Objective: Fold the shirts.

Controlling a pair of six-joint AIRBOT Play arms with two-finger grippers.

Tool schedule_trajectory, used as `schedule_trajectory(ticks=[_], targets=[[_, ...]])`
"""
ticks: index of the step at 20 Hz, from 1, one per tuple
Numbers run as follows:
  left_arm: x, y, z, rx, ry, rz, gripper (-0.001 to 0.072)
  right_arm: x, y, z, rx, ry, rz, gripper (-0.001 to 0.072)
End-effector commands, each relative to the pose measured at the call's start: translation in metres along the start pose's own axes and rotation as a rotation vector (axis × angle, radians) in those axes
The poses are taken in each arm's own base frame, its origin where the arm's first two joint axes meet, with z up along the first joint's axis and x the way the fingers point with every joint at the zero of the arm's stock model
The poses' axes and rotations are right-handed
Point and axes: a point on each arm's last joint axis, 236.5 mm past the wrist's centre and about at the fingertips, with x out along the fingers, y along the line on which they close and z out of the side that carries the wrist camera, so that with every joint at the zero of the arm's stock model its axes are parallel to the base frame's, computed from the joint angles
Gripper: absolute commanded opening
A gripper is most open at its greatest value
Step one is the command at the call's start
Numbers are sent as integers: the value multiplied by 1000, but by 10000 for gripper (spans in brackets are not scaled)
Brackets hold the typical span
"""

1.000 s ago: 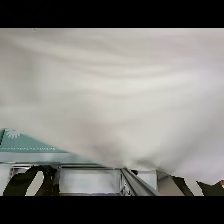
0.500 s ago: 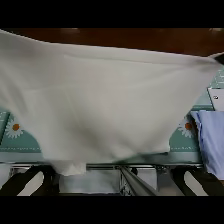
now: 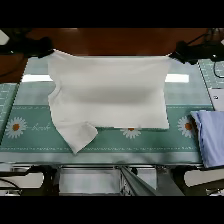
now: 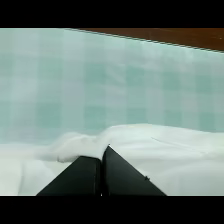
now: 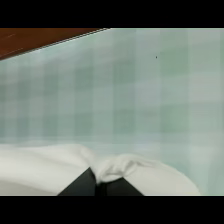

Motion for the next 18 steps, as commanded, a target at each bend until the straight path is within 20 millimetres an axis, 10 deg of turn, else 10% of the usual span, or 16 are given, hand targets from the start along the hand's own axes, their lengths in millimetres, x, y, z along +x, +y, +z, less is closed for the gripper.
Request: schedule_trajectory(ticks=[1,7,13,17,18], targets=[[55,15,-8,-100,-2,-2,16,55,-18,16,115,11,35,17],[55,27,-53,-80,193,6,17,49,-24,-16,102,175,52,18],[42,45,-154,30,575,-32,17,36,-63,-104,38,511,-77,18],[46,60,-182,-6,670,-27,18,51,-69,-136,71,575,-109,24],[41,64,-186,-18,694,-28,104,50,-67,-135,105,570,-114,221]])
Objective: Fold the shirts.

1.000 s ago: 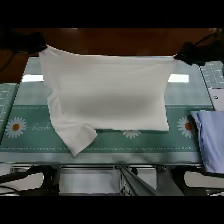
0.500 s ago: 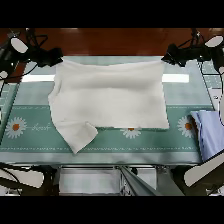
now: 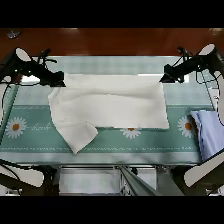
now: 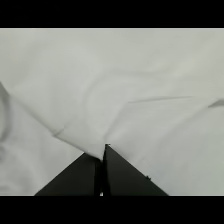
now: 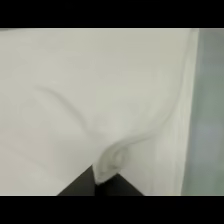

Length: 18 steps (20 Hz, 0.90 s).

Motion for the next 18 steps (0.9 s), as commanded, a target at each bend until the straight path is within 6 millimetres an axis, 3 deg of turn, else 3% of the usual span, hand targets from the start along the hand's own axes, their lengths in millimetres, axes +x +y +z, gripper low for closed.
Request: schedule_trajectory(ticks=[1,2,4,6,8,10,12,16,18], targets=[[0,13,-29,-17,126,-12,470,2,-6,-15,57,56,-23,568],[-8,23,-37,-40,161,5,702,-10,-6,-17,48,73,-25,624],[-30,39,-49,-80,200,9,702,-41,-9,-22,40,79,-37,624],[-50,52,-62,-139,183,5,702,-75,-31,-30,36,45,-149,625],[-57,65,-93,-207,172,5,702,-97,-50,-44,42,-15,-221,625],[-51,57,-137,-277,184,-109,701,-92,-46,-61,29,-96,-157,625],[-44,45,-173,-389,164,-248,701,-71,-26,-86,50,-163,-34,624],[-32,66,-212,-581,3,-206,702,-30,2,-140,99,-178,110,624],[-16,60,-218,-626,-57,-214,701,-17,4,-155,107,-162,113,624]])
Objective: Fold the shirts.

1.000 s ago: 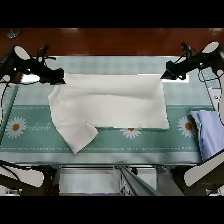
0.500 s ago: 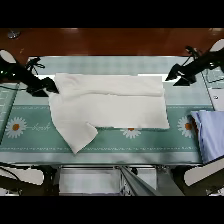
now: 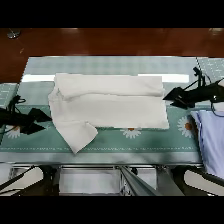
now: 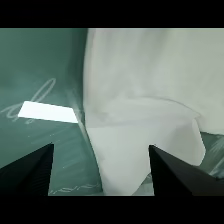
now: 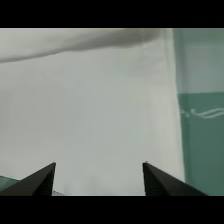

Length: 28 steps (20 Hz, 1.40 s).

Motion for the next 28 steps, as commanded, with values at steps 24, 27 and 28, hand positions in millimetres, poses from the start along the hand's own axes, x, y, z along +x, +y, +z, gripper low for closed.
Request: schedule_trajectory(ticks=[24,27,28], targets=[[68,-67,-48,178,-24,-182,16,45,-51,-98,273,210,-14,624],[68,-67,-48,179,-25,-182,16,52,-46,-76,297,158,11,619],[68,-67,-48,178,-25,-182,16,55,-44,-72,310,145,18,590]])
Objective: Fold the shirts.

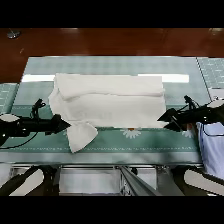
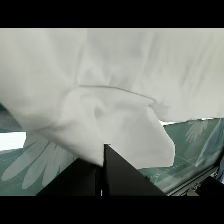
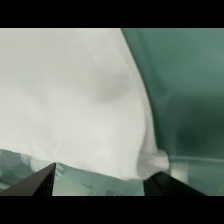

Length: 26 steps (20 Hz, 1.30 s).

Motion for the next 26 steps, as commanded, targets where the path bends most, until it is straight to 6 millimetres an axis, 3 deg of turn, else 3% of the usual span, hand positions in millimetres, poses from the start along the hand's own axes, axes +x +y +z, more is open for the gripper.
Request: schedule_trajectory(ticks=[1,2,3,6,9,11,13,17,20,26], targets=[[0,-1,1,2,-2,-3,16,8,11,21,15,-66,26,454],[0,-1,1,2,-3,-3,16,10,14,21,1,-66,26,268],[-1,-2,1,3,-4,-3,16,12,19,19,-43,-63,29,18],[-16,-14,17,41,-23,-24,16,0,29,22,-113,-49,37,18],[-52,-29,63,78,-140,-32,16,-36,48,60,-156,-156,40,18],[-63,-32,94,51,-190,0,15,-59,69,87,-205,-256,49,18],[-59,-43,126,100,-203,24,16,-64,94,105,-240,-292,77,18],[-41,-73,200,150,-229,21,15,-58,121,158,-223,-333,95,18],[-23,-78,243,108,-222,7,15,-49,138,192,-207,-324,125,18],[2,-72,282,92,-193,-6,15,-25,153,241,-154,-315,156,19]])
